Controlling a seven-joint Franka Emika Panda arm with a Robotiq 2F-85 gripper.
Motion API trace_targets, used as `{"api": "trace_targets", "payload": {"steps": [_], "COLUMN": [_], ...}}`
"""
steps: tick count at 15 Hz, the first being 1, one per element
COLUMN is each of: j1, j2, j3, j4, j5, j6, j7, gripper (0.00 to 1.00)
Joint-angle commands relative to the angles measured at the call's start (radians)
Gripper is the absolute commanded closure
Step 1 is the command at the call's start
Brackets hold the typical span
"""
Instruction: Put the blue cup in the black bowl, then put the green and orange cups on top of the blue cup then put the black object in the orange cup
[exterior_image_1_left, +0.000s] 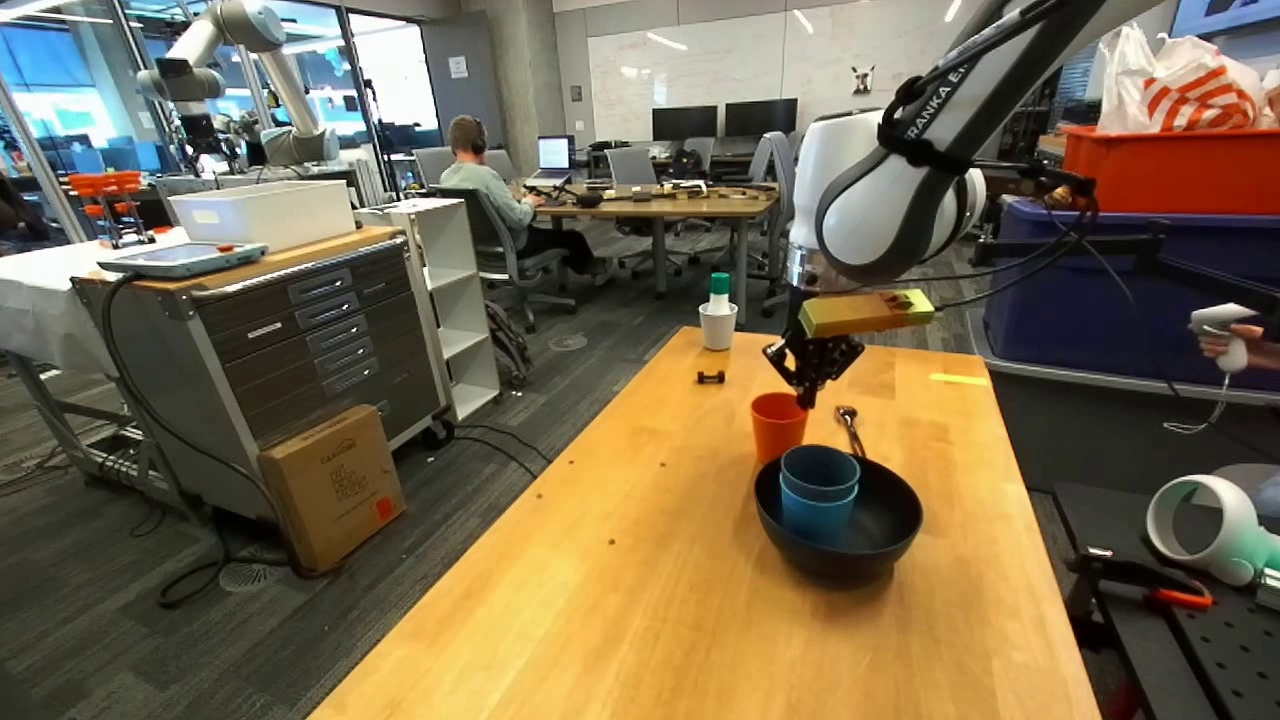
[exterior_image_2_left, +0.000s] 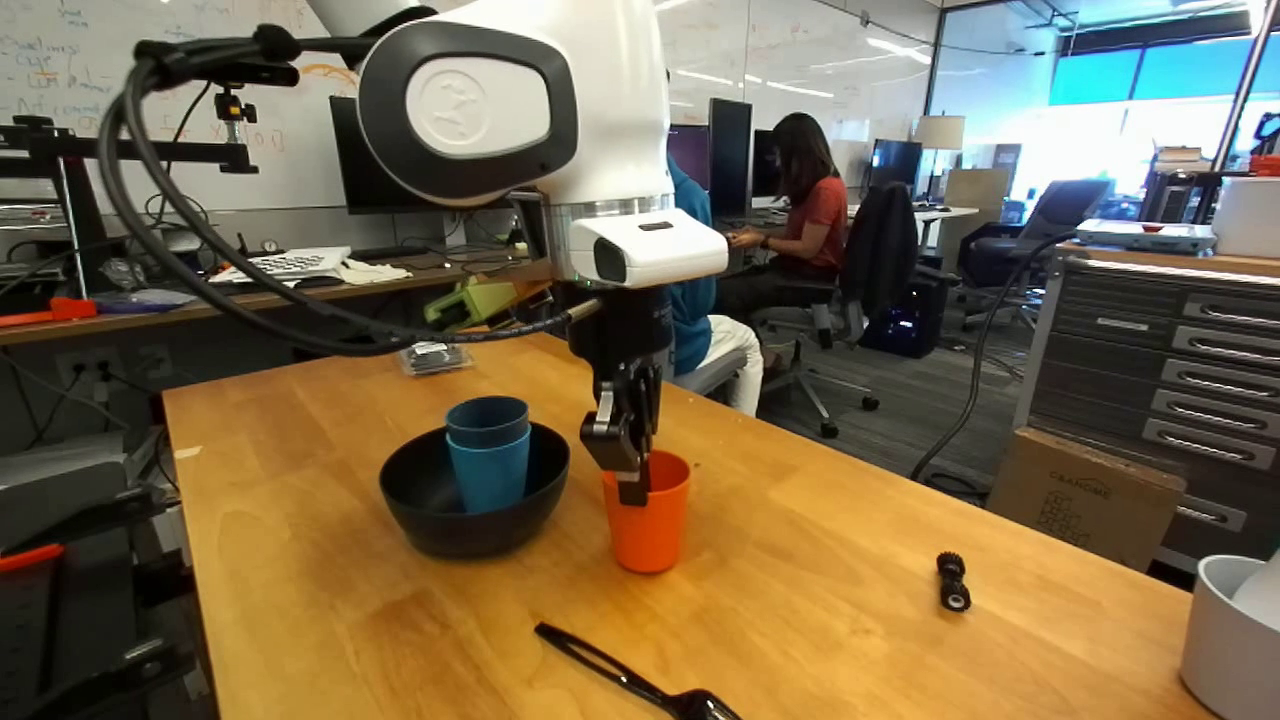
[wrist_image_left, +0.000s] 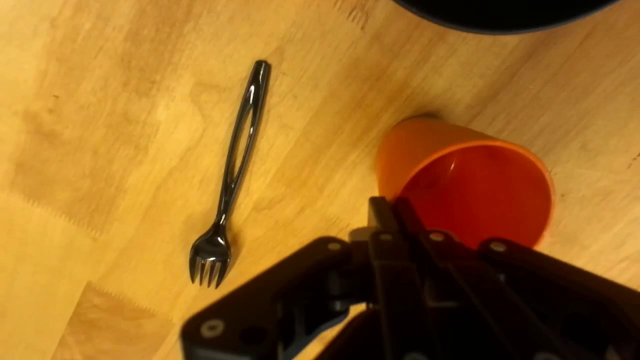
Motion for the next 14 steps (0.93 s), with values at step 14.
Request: {"api": "trace_targets", "payload": {"steps": [14], "j1": [0.059], "j2": [-0.402], "j3": [0.142], "j4": [-0.137], "j5": [-0.041], "j6": [-0.126], "j7": [-0.072], "gripper": [0.99]}}
